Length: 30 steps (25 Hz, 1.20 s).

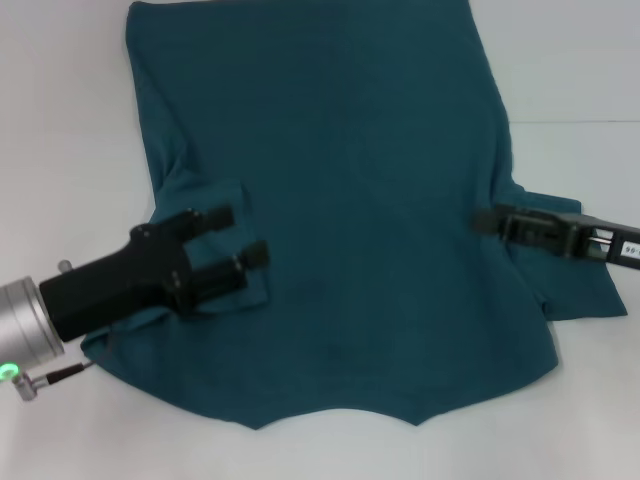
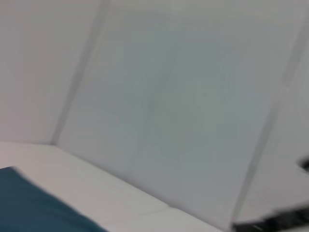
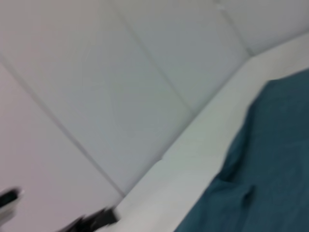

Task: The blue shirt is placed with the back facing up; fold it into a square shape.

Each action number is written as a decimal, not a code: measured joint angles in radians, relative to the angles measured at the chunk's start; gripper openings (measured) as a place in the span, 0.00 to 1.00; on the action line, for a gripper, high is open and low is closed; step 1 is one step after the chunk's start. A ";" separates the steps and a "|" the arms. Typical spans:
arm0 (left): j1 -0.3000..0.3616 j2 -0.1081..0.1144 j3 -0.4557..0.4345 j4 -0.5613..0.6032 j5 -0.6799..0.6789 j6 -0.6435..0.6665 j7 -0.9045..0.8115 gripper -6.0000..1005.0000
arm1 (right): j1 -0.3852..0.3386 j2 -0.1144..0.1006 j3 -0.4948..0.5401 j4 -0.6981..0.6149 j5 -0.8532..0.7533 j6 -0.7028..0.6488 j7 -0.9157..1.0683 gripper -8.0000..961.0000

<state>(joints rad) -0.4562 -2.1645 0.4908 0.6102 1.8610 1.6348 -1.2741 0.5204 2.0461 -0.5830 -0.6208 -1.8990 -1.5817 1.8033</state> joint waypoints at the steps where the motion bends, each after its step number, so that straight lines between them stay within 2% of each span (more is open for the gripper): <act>1: 0.002 0.000 0.007 -0.003 0.008 0.012 0.035 0.79 | -0.001 -0.004 0.002 -0.001 0.000 0.016 0.031 0.93; 3: 0.006 -0.002 0.024 -0.004 0.023 0.023 0.087 0.79 | -0.003 -0.013 0.004 -0.002 -0.001 0.054 0.089 0.93; 6: 0.007 -0.003 0.054 -0.004 0.059 0.023 0.134 0.79 | -0.020 -0.040 0.003 -0.003 -0.006 0.134 0.203 0.93; 12: -0.001 -0.006 0.117 -0.006 0.140 -0.029 0.170 0.79 | -0.046 -0.062 0.004 -0.001 -0.007 0.189 0.272 0.92; 17: -0.002 -0.006 0.127 -0.007 0.152 -0.031 0.169 0.79 | -0.064 -0.076 0.000 0.005 -0.011 0.246 0.325 0.92; 23: -0.010 -0.005 0.128 -0.014 0.153 -0.034 0.166 0.79 | -0.034 -0.102 0.003 0.009 -0.130 0.296 0.398 0.92; 30: -0.013 -0.003 0.129 -0.018 0.154 -0.037 0.166 0.79 | -0.019 -0.105 -0.001 0.002 -0.180 0.371 0.446 0.92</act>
<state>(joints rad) -0.4694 -2.1674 0.6199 0.5917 2.0152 1.5983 -1.1083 0.5015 1.9408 -0.5842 -0.6184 -2.0792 -1.2103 2.2495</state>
